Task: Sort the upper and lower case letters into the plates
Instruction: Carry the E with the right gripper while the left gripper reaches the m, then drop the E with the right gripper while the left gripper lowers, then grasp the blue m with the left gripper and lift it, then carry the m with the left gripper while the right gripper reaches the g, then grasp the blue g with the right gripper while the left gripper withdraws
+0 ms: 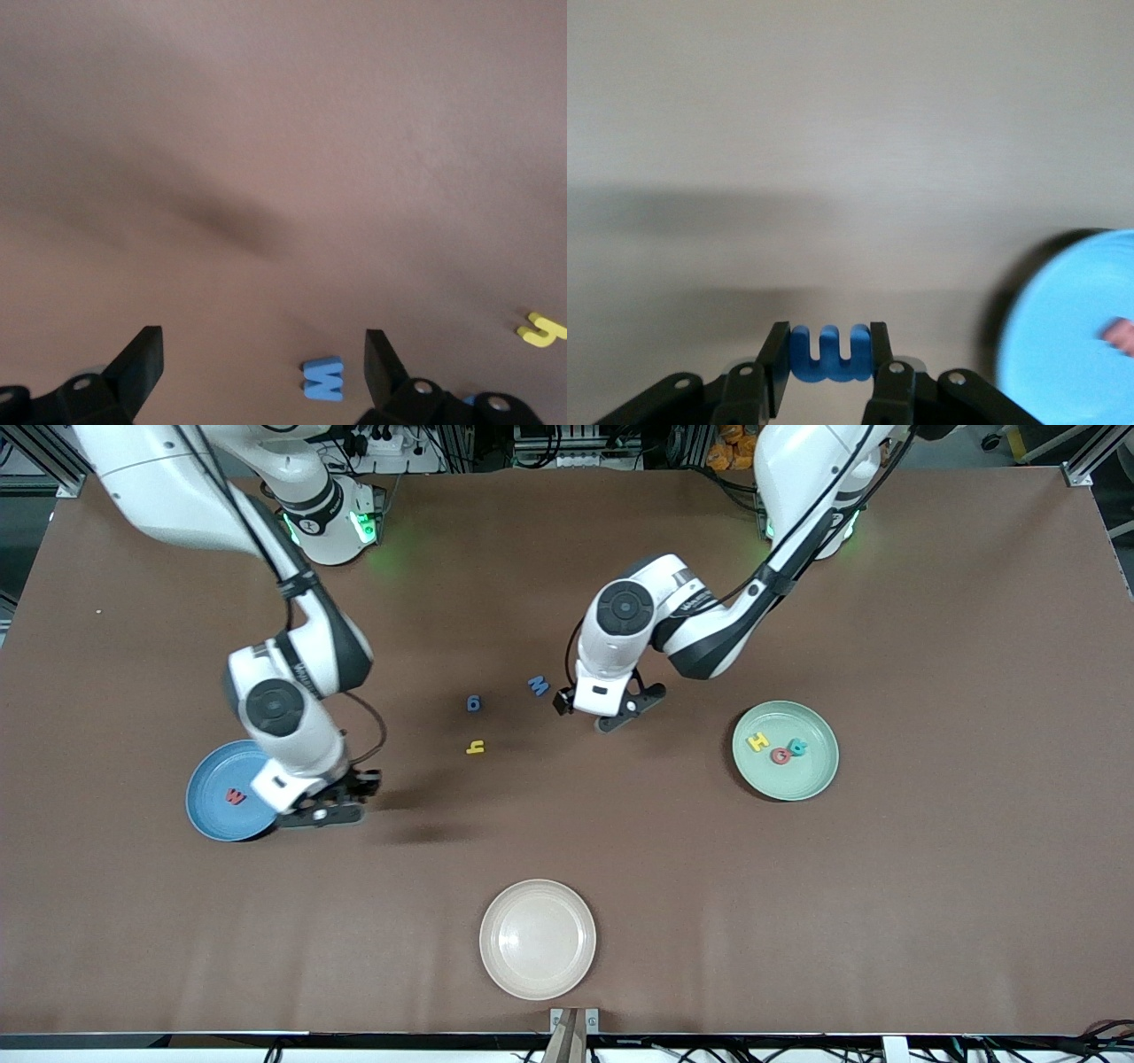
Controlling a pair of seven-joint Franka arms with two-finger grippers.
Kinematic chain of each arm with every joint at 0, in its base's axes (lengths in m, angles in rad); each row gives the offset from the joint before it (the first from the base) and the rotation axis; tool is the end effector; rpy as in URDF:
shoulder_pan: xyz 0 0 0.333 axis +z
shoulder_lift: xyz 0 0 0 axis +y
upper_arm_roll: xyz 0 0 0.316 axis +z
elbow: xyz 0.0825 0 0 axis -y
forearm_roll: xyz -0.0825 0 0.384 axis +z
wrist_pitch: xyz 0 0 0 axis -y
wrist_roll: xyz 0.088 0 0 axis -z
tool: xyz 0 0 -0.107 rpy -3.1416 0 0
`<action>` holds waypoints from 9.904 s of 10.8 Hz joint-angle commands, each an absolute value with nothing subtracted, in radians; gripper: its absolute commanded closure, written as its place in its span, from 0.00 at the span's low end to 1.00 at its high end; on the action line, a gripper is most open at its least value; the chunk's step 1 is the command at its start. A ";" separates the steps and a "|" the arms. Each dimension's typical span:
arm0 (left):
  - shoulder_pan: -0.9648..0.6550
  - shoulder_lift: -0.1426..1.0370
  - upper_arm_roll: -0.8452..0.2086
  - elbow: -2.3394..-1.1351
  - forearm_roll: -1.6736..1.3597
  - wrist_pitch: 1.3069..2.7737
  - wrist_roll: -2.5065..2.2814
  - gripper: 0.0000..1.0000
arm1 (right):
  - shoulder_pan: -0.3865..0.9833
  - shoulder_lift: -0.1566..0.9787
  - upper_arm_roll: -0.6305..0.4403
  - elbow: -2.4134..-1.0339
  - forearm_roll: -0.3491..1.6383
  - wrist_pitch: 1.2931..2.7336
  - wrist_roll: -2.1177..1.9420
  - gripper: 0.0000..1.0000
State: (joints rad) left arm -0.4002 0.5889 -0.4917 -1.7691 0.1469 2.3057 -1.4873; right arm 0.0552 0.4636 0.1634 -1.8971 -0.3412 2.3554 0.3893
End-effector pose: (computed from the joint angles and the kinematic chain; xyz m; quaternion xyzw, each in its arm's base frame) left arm 0.4400 -0.4937 0.2639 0.9566 0.2808 -0.0676 0.0395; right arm 0.6194 0.1274 0.2604 0.9961 0.0266 0.0287 0.0793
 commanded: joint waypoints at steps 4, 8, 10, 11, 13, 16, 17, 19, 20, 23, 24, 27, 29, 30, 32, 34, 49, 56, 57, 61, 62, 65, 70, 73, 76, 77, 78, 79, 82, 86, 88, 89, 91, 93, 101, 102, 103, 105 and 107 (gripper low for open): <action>-0.468 0.667 -0.486 -1.736 0.374 2.322 -1.723 0.00 | -0.075 0.443 0.112 -1.939 -0.374 2.342 0.345 1.00; -0.514 0.695 -0.486 -1.706 0.384 2.365 -1.839 0.00 | -0.074 0.437 0.058 -1.930 -0.376 2.307 0.218 0.00; -0.554 0.732 -0.486 -1.652 0.382 2.365 -1.884 0.00 | -0.069 0.436 0.061 -1.872 -0.371 2.151 0.209 0.00; -0.563 0.747 -0.485 -1.635 0.380 2.365 -1.885 0.00 | -0.068 0.437 0.061 -1.850 -0.364 2.123 0.209 0.00; -0.587 0.781 -0.480 -1.628 0.385 2.365 -1.887 0.00 | -0.057 0.442 0.061 -1.838 -0.360 2.134 0.218 0.00; -0.609 0.804 -0.471 -1.615 0.388 2.367 -1.913 0.00 | -0.049 0.445 0.063 -1.838 -0.356 2.152 0.222 0.00; -0.611 0.817 -0.471 -1.599 0.390 2.365 -1.931 0.00 | -0.049 0.446 0.064 -1.839 -0.348 2.167 0.222 0.00; -0.626 0.837 -0.460 -1.577 0.393 2.365 -1.939 0.00 | -0.038 0.446 0.064 -1.839 -0.313 2.169 0.222 0.00; -0.641 0.854 -0.443 -1.568 0.411 2.365 -1.940 0.00 | -0.032 0.446 0.064 -1.838 -0.308 2.169 0.222 0.00; -0.646 0.864 -0.434 -1.565 0.425 2.365 -1.953 0.01 | -0.029 0.454 0.066 -1.839 -0.308 2.197 0.213 0.00; -0.644 0.862 -0.434 -1.565 0.425 2.365 -1.950 0.24 | -0.031 0.454 0.067 -1.839 -0.307 2.197 0.215 0.00; -0.643 0.865 -0.433 -1.565 0.425 2.365 -1.947 0.49 | -0.002 0.448 0.072 -1.838 -0.230 2.187 0.224 0.00; -0.643 0.864 -0.434 -1.563 0.423 2.365 -1.947 0.49 | 0.014 0.453 0.075 -1.838 -0.189 2.194 0.230 0.00; -0.643 0.864 -0.434 -1.563 0.423 2.365 -1.947 0.47 | 0.012 0.453 0.092 -1.838 -0.184 2.194 0.232 0.00; -0.643 0.864 -0.434 -1.563 0.423 2.365 -1.945 0.59 | 0.017 0.453 0.098 -1.838 -0.184 2.192 0.255 0.00; -0.641 0.862 -0.434 -1.563 0.425 2.365 -1.945 0.75 | 0.029 0.453 0.109 -1.838 -0.184 2.194 0.293 0.00; -0.347 0.772 -0.593 -1.612 0.417 2.172 -1.621 0.97 | 0.158 0.466 0.112 -1.836 -0.111 2.207 0.506 0.00; -0.054 0.454 -0.595 -2.007 0.413 2.164 -1.073 0.99 | 0.311 0.489 0.112 -1.839 -0.060 2.264 0.667 0.00; -0.011 0.421 -0.595 -2.047 0.413 2.166 -0.989 1.00 | 0.334 0.495 0.112 -1.841 -0.060 2.278 0.669 0.00; 0.133 0.330 -0.591 -2.167 0.413 2.228 -0.651 1.00 | 0.342 0.476 0.204 -1.912 -0.060 2.318 0.680 0.00; 0.165 0.307 -0.588 -2.205 0.414 2.277 -0.584 1.00 | 0.350 0.463 0.216 -1.949 -0.060 2.338 0.684 0.00; 0.233 0.284 -0.549 -2.252 0.417 2.368 -0.379 1.00 | 0.356 0.393 0.281 -2.099 -0.063 2.429 0.686 0.00; 0.232 0.285 -0.541 -2.270 0.417 2.428 -0.371 0.34 | 0.357 0.368 0.308 -2.259 -0.063 2.568 0.712 0.00; 0.227 0.290 -0.541 -2.269 0.417 2.428 -0.376 0.00 | 0.357 0.393 0.307 -2.261 -0.066 2.586 0.765 0.00; 0.221 0.293 -0.543 -2.266 0.413 2.428 -0.388 0.00 | 0.357 0.419 0.304 -2.276 -0.069 2.661 0.772 0.00; 0.219 0.288 -0.543 -2.263 0.407 2.428 -0.391 0.00 | 0.356 0.419 0.302 -2.278 -0.071 2.661 0.772 0.00; 0.218 0.270 -0.545 -2.257 0.376 2.427 -0.402 0.00 | 0.356 0.419 0.301 -2.281 -0.071 2.660 0.772 0.00; 0.207 0.235 -0.545 -2.253 0.321 2.421 -0.402 0.00 | 0.353 0.419 0.298 -2.287 -0.071 2.660 0.775 0.00; 0.199 0.129 -0.543 -2.194 0.210 2.329 -0.394 0.00 | 0.353 0.419 0.295 -2.287 -0.075 2.658 0.813 0.00; 0.059 0.087 -0.369 -1.837 0.117 1.908 -0.263 0.00 | 0.356 0.419 0.295 -2.287 -0.078 2.658 0.848 0.00; 0.054 0.080 -0.304 -1.712 0.089 1.827 -0.165 0.00 | 0.356 0.420 0.295 -2.287 -0.081 2.658 0.848 0.00; 0.052 0.063 -0.272 -1.682 0.086 1.815 -0.113 0.00 | 0.356 0.420 0.295 -2.287 -0.096 2.658 0.848 0.00; 0.040 0.032 -0.212 -1.661 0.086 1.813 -0.103 0.00 | 0.351 0.428 0.295 -2.284 -0.162 2.658 0.848 0.00; 0.035 0.037 -0.168 -1.577 0.075 1.758 -0.103 0.00 | 0.351 0.431 0.295 -2.283 -0.170 2.663 0.850 0.00; -0.044 0.028 0.000 -1.496 -0.074 1.591 -0.109 0.00 | 0.351 0.431 0.295 -2.284 -0.172 2.663 0.850 1.00; -0.046 0.026 0.003 -1.480 -0.074 1.563 -0.110 0.00 | 0.351 0.431 0.295 -2.284 -0.173 2.663 0.850 1.00; -0.046 0.028 0.006 -1.473 -0.072 1.552 -0.110 0.00 | 0.351 0.428 0.295 -2.284 -0.173 2.663 0.848 1.00; -0.072 0.028 0.028 -1.470 -0.034 1.533 -0.109 0.00 | 0.348 0.419 0.293 -2.283 -0.173 2.663 0.848 1.00; -0.075 0.026 0.031 -1.471 -0.028 1.531 -0.107 0.00 | 0.327 0.375 0.276 -2.278 -0.173 2.657 0.845 1.00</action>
